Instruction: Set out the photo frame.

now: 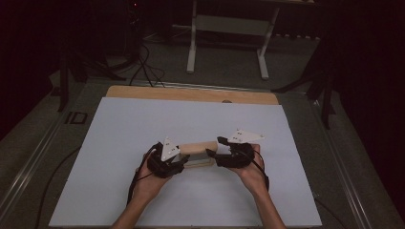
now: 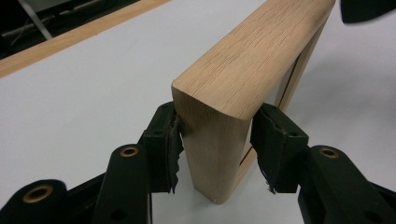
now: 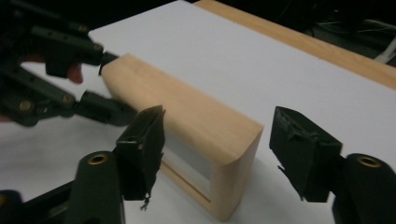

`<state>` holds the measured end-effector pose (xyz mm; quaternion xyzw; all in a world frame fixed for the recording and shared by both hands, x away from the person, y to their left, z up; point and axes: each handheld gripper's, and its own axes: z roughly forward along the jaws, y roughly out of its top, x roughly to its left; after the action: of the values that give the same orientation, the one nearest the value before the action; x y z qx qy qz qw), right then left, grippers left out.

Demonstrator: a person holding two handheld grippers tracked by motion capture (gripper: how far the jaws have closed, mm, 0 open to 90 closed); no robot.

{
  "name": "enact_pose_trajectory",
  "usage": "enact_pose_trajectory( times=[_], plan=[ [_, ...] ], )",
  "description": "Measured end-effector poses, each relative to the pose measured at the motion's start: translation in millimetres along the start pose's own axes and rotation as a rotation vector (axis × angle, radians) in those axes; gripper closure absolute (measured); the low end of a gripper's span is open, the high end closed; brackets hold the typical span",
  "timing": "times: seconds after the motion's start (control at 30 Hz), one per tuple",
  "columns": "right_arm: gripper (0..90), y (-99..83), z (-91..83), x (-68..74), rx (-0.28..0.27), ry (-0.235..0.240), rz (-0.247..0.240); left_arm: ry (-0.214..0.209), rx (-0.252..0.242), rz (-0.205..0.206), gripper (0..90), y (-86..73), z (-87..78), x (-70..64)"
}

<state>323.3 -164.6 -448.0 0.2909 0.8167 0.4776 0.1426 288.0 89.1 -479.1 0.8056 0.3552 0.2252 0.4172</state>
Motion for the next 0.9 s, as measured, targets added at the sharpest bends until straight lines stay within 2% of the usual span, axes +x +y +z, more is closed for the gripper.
enact_pose_trajectory(
  times=[0.17,0.43,0.77,0.83,0.9],
  plan=[
    [31.2,-5.0,4.3,-0.8,0.033,0.01,-0.011,-0.006,0.003,-0.003,53.0,-0.1,-0.3,0.8],
    [31.7,-14.4,11.9,-4.5,0.051,0.024,-0.021,-0.01,0.015,-0.006,53.4,-0.4,0.2,2.2],
    [36.9,-16.7,20.8,-11.7,0.061,0.051,-0.01,-0.007,0.019,0.0,54.8,-0.7,0.5,3.1],
    [37.5,-17.2,23.1,-11.0,0.07,0.063,-0.024,-0.009,0.019,0.0,54.9,-0.7,0.6,3.2],
    [38.5,-17.6,24.4,-9.6,0.077,0.054,-0.038,-0.012,0.018,-0.002,55.0,-0.7,0.8,3.2]
  ],
)
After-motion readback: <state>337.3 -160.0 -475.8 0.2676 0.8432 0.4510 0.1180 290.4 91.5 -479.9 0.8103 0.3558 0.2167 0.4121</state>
